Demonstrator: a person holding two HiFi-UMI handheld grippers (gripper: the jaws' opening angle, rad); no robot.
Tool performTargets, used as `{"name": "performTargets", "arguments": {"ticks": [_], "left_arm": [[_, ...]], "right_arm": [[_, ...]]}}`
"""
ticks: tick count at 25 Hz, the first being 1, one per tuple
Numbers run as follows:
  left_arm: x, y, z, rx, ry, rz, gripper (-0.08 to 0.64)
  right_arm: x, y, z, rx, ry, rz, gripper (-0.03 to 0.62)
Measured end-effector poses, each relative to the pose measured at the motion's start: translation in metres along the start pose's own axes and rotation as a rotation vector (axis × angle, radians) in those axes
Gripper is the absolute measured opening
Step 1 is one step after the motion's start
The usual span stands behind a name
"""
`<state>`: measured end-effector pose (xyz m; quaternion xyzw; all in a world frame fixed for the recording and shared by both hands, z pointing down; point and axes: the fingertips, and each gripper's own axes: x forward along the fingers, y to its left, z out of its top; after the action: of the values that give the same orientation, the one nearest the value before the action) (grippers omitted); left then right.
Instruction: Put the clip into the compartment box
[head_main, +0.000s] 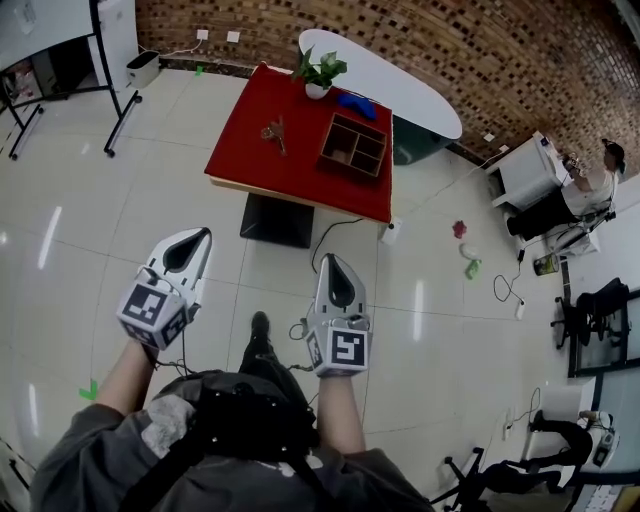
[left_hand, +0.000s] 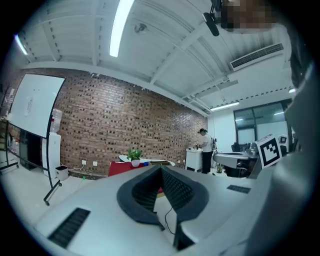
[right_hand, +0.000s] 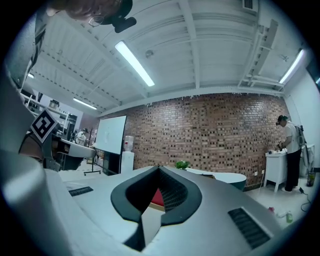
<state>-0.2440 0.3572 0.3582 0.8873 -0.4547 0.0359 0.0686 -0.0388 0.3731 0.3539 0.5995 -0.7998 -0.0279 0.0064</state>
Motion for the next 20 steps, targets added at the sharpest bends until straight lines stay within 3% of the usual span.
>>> {"name": "performTargets", "arguments": {"ticks": [9,20], "left_arm": [[0.15,0.017,0.004,-0.015,0.03,0.057,0.029],[0.254,0.031,0.018,-0.019,0.043,0.145,0.029]], "right_arm": [[0.106,-0.113,-0.015,0.015,0.012,0.043,0.003],[0.193,-0.193,-0.022,0.052,0.0,0.127,0.003]]}}
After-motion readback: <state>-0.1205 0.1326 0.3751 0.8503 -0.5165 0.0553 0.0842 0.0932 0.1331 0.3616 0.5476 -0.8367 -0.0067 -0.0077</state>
